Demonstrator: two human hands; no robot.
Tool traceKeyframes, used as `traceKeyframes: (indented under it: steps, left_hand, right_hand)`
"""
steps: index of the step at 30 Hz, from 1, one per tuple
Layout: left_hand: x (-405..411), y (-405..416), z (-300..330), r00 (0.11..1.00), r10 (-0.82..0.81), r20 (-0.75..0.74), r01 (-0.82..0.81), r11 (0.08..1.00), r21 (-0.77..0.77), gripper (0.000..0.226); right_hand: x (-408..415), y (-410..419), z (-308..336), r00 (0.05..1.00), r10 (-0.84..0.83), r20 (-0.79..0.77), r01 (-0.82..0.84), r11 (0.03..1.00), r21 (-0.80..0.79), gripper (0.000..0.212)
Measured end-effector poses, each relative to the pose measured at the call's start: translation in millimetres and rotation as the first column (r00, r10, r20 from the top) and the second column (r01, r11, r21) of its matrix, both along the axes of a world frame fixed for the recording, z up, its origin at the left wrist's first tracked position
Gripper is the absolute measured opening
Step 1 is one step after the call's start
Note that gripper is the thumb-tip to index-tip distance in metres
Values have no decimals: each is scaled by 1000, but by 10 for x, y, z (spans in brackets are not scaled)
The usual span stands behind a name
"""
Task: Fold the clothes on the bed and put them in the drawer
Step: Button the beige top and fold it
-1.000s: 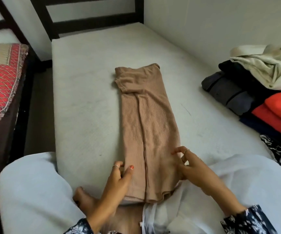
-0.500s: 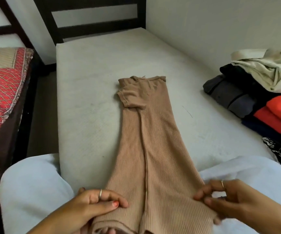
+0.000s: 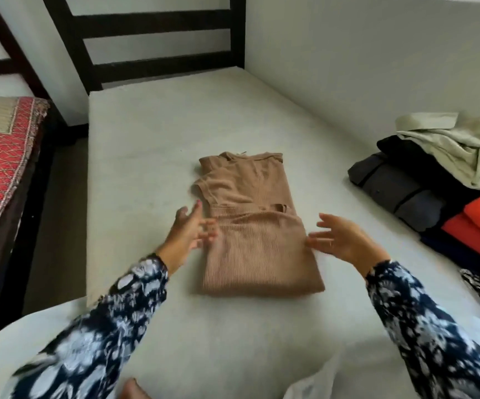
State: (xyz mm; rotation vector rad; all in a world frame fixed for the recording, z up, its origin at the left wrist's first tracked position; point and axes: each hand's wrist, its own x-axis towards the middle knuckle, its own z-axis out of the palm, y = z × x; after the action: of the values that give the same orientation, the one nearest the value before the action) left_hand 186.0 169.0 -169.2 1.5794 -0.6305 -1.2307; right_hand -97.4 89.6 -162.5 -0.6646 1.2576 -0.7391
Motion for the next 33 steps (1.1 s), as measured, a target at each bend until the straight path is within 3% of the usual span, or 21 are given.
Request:
traceKeyframes:
  steps: [1,3,5,7,8,10,12,15,18,21,23,24,26,28,30,33]
  left_hand:
    - [-33,40,-144,980,-5,200,8,1000,-12,61]
    - [-124,227,-353,826,-49,562,122,988,-93,62]
    - [-212,479,-545,501,-152,852,392,918,-67,69]
    - [-254,690,-737,81,-185,979,581,807,104,75]
    - [-272,746,-811,-47,-224,974,617,760,205,75]
    - [-312,783,-900,-137,-289,947,635,709,308,63]
    - [-318,716,-825,-131,-361,923,623,695,360,53]
    - [-337,624,-547,-177,-414,893,567,699,436,58]
    - [-384,623,-200,-183,-451,874,609,645,461,68]
    - [-342,639,223,-208,-522,827,660,549,513,47]
    - [-280,683,478,-135,-647,751,728,450,518,44]
    - [-247,699,581,-53,-714,699,763,422,490,53]
    - [-233,722,721,213,-756,620,837,468,284,68]
    - [-248,705,716,376,-761,528,853,507,123,76]
    - [-318,706,592,401,-814,421,862,491,127,83]
    - [-385,722,216,368,-873,320,860,450,239,88]
  right_hand:
    - [4,9,-76,987,69,-143,-74,997,-30,39]
    - [5,122,-182,852,194,-486,-302,941,-155,36]
    - [43,305,-245,566,135,-813,-587,759,-283,38]
    - [72,526,-355,349,-29,-937,-835,443,-325,51]
    - [74,622,-478,263,-123,-957,-915,282,-288,60]
    - [99,794,-674,78,-202,-976,-991,90,-97,76]
    - [151,865,-764,0,-185,-983,-999,44,-8,79]
    - [265,858,-712,-7,-183,-983,-997,70,-6,71]
    - [362,874,-498,83,-252,-964,-996,7,-88,51]
    - [381,932,-209,197,-206,-958,-980,-39,-193,45]
    - [353,1033,26,212,-172,-962,-975,-96,-198,38]
    - [330,1101,135,211,-153,-965,-971,-147,-189,33]
    - [268,1281,349,190,-61,-980,-963,-204,-174,24]
    - [197,1472,531,192,45,-980,-950,-244,-197,21]
    - [151,1619,663,207,115,-971,-937,-263,-231,17]
    - [137,1707,791,191,216,-957,-937,-249,-244,19]
